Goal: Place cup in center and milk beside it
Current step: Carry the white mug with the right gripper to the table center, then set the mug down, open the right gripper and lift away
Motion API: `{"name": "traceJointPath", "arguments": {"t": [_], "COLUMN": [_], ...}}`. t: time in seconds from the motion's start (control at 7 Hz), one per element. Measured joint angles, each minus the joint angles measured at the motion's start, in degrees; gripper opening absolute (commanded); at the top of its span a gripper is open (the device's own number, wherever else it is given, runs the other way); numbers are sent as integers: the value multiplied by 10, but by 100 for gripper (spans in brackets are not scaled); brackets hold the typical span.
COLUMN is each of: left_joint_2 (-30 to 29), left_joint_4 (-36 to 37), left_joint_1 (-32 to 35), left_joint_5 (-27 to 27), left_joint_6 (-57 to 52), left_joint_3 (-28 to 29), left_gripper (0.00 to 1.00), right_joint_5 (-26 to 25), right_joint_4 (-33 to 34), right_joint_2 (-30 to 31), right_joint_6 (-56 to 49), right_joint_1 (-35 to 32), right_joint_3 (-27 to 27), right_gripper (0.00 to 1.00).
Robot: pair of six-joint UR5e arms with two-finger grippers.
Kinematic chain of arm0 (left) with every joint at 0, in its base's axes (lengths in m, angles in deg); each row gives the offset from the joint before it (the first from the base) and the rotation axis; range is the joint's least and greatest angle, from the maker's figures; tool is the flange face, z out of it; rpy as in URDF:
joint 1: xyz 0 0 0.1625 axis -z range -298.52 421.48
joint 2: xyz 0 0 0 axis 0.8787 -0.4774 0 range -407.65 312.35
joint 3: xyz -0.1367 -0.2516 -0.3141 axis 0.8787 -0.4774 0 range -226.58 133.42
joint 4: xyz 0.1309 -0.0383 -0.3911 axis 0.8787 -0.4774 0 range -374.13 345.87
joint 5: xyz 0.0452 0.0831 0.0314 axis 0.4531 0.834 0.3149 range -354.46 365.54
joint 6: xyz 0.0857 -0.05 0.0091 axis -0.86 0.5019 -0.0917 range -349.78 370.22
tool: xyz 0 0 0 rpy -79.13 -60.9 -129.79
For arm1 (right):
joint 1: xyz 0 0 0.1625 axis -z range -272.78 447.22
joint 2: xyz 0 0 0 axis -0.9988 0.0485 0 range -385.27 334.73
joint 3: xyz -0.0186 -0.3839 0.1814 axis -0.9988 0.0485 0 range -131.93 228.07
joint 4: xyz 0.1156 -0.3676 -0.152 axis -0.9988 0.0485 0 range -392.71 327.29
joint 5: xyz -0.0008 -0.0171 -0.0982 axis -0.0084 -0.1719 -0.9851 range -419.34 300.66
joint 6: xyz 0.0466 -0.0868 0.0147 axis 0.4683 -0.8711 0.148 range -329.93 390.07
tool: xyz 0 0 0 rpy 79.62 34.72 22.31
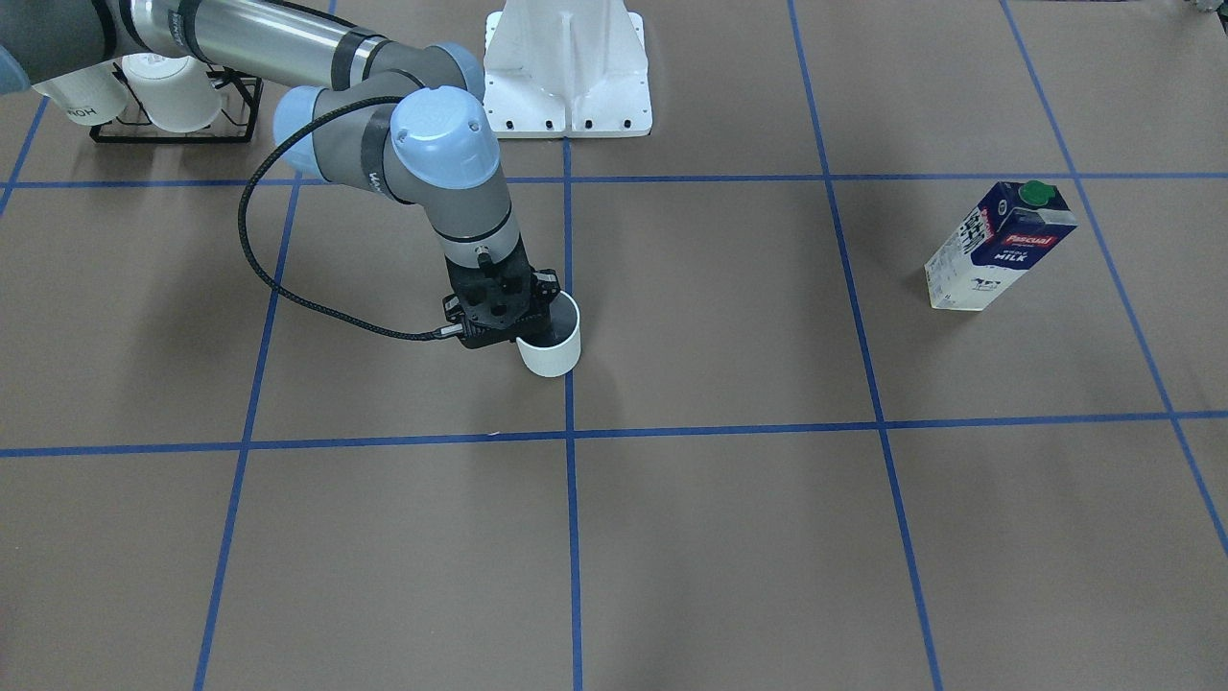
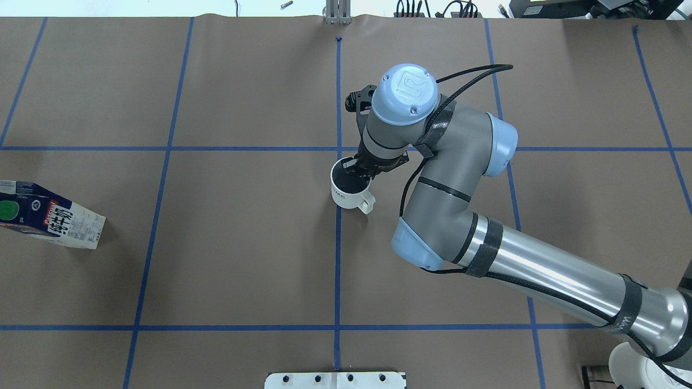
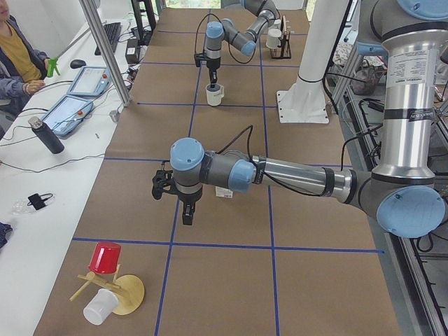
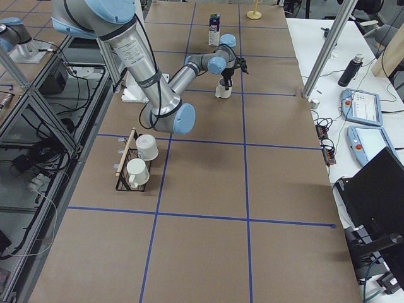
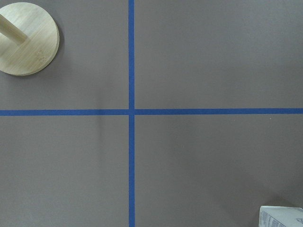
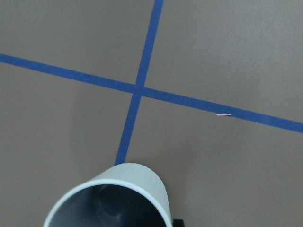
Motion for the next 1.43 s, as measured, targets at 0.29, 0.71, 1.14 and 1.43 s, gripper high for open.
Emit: {"name": "traceJointPath", "arguments": {"t": [0.29, 0.71, 1.14, 1.43], "left_joint_2": [0, 0, -7, -40], "left_joint_4": [0, 0, 1, 3], "left_joint_1": [0, 0, -2, -16], "left_joint_5": [0, 0, 0, -2], "left_joint_6": [0, 0, 12, 145], "left_joint_3": [0, 0, 2, -1], "left_gripper": [98, 98, 98, 98], "right_joint_5": [-1, -3, 2, 4], "right_joint_4": [-2, -6, 8, 51], "right_joint_2": [-13, -17, 6, 57], "right_joint_6": [11, 10, 13, 13], "right_joint_1": [7, 13, 5, -22], "right_joint_3": [6, 15, -53, -153], "right_gripper": [29, 100, 100, 100]}}
